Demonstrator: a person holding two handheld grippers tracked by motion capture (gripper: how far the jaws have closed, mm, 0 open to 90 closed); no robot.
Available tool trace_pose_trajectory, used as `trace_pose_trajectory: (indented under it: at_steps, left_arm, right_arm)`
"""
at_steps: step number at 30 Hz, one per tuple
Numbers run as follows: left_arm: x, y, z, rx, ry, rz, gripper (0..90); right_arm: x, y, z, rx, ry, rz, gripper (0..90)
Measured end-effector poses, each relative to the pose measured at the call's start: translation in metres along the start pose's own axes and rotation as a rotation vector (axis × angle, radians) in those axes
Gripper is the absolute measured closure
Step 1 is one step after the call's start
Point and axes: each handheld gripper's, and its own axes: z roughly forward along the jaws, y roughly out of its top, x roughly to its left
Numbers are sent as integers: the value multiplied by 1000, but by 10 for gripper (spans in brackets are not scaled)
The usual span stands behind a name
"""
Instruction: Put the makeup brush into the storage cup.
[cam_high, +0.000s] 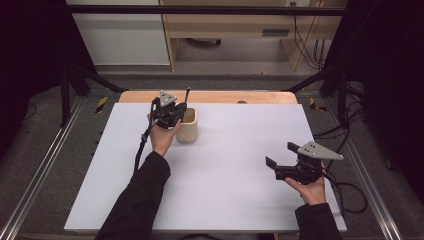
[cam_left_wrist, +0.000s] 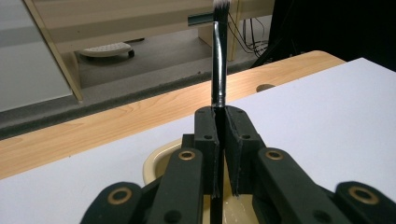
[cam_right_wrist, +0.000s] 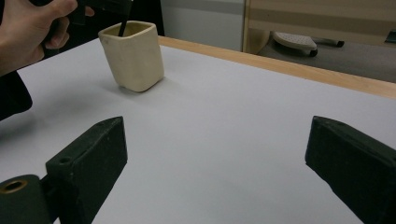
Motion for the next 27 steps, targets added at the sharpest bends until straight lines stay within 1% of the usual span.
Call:
trace_pose_trajectory:
  at_steps: [1,4,6,12,14,15,16,17,18,20,21,22,23,24,25,26,27]
  left_arm:
    - [0,-1,0,-2,0,-7,839]
    - [1,-4,0,1,-1,-8,839]
    - [1,-5,0,6,-1,-1,839]
    - [0,-8,-4,-2,-24,15,832]
    - [0,-8,-4,-2,-23,12,786]
    - [-1,-9,-7,-12,-28,9,764]
    - [-1,-9,-7,-12,-28,9,763]
    - [-1,-10,-11,-23,-45,0,755]
    - [-1,-10,-11,-23,-45,0,743]
    - [-1,-10,-16,-30,-50,-4,698]
    - [-2,-10,-19,-34,-54,-10,671]
    - [-1,-11,-22,-39,-56,-12,671]
    - [-1,-11,-30,-49,-65,-19,612]
    - [-1,-11,-30,-49,-65,-19,583]
    - [0,-10,-37,-52,-76,-29,560]
    - [0,-10,-37,-52,-76,-29,541]
    - [1,-10,-45,-60,-84,-32,521]
  right_arm:
    - [0,0,0,0,1,1,58]
    - [0,0,0,0,1,2,58]
    - [1,0,0,1,1,1,58]
    - [1,0,1,2,0,0,58]
    - [1,0,1,1,-1,-1,58]
    - [1,0,1,1,-2,-1,58]
    - [1,0,1,1,-2,-1,58]
    - [1,0,1,1,-1,-1,58]
    - [1,0,1,1,-1,-1,58]
    - [1,0,1,1,-2,-1,58]
    - [1,0,1,1,-1,-2,58]
    - [1,0,1,1,-1,-2,58]
    - [1,-1,2,2,-1,-2,58]
    - [1,-1,2,2,0,0,58]
    - [2,-1,2,3,1,0,58]
    - [2,-1,2,3,1,0,58]
    - [2,-1,3,6,4,0,58]
